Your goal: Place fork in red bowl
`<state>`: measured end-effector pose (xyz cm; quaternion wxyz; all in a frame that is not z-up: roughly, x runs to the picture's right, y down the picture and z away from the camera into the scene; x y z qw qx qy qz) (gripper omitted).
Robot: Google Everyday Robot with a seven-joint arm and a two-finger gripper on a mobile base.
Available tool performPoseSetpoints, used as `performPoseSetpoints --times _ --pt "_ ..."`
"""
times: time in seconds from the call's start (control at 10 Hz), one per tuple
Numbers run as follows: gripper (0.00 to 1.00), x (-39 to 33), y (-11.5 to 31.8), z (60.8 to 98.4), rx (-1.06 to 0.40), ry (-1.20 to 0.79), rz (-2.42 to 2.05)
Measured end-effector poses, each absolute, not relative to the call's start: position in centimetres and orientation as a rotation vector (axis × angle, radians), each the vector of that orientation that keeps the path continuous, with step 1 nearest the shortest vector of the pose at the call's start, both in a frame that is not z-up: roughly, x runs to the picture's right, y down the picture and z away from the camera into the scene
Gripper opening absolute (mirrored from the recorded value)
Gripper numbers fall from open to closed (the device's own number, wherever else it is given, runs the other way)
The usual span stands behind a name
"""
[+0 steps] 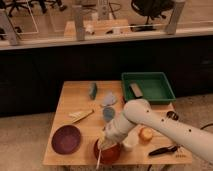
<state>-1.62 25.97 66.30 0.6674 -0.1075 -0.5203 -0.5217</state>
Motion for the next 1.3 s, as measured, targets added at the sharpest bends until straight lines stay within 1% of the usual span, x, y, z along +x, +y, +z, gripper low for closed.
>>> performPoseSetpoints --times 0.5,0.6,0.9,1.1,1.2,1.3 --pt "0.0 0.0 26.1 67.3 -0.27 -1.177 -1.145" --pt "0.03 0.2 26.3 67.4 -0.274 -1.181 -1.139" --pt "0.31 0.6 26.4 67.5 -0.267 -1.193 -1.128" --pt "0.52 0.7 26.4 67.5 -0.263 -1.196 -1.125" --pt "0.64 0.7 26.4 67.5 -0.262 -1.195 -1.125" --pt "0.71 0.7 26.4 67.5 -0.261 -1.193 -1.126"
